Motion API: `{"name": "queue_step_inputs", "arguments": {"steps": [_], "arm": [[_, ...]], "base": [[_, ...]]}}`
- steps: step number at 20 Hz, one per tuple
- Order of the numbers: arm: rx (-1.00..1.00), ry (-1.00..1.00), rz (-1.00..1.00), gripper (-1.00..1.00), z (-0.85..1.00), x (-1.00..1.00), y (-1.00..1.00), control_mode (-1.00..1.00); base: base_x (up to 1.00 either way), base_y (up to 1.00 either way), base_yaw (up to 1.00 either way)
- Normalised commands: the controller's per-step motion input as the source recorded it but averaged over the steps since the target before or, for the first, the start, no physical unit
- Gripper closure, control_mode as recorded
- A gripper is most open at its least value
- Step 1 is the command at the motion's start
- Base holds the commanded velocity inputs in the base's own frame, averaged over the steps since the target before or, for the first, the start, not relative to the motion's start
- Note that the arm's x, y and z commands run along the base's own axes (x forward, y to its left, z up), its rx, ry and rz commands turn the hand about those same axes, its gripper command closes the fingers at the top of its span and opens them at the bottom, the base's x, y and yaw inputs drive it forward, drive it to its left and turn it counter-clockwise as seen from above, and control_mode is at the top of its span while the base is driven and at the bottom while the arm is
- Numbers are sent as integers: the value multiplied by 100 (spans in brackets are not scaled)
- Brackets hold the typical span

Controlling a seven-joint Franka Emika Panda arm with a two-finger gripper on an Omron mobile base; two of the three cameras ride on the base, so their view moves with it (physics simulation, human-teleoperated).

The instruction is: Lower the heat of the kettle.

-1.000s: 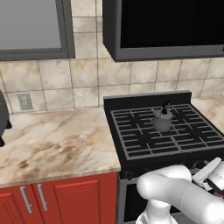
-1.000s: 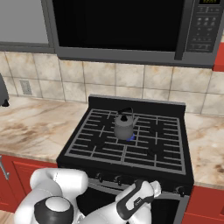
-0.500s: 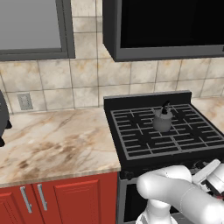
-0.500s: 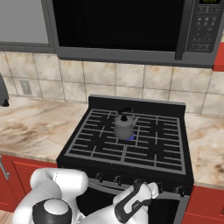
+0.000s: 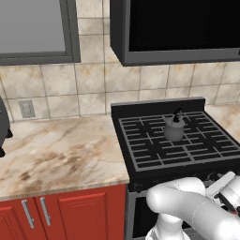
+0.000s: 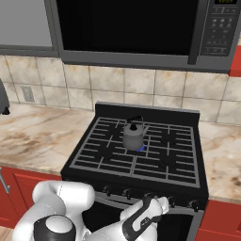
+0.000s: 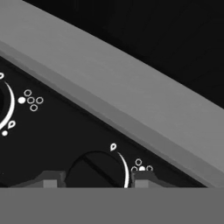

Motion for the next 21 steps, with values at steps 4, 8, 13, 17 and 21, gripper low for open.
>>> {"name": "queue_step_inputs", "arguments": {"steps": [4, 8, 13, 17, 21], "arm": [[12, 0, 0, 100, 0, 0, 0, -100], [15, 1, 0, 100, 4, 0, 0, -100], [14, 1, 0, 100, 1, 0, 0, -100], [15, 1, 0, 100, 1, 0, 0, -100], [15, 2, 0, 100, 4, 0, 0, -100]], "base": [[0, 0, 0], [0, 0, 0], [0, 0, 0], [0, 0, 0], [0, 0, 0]]}}
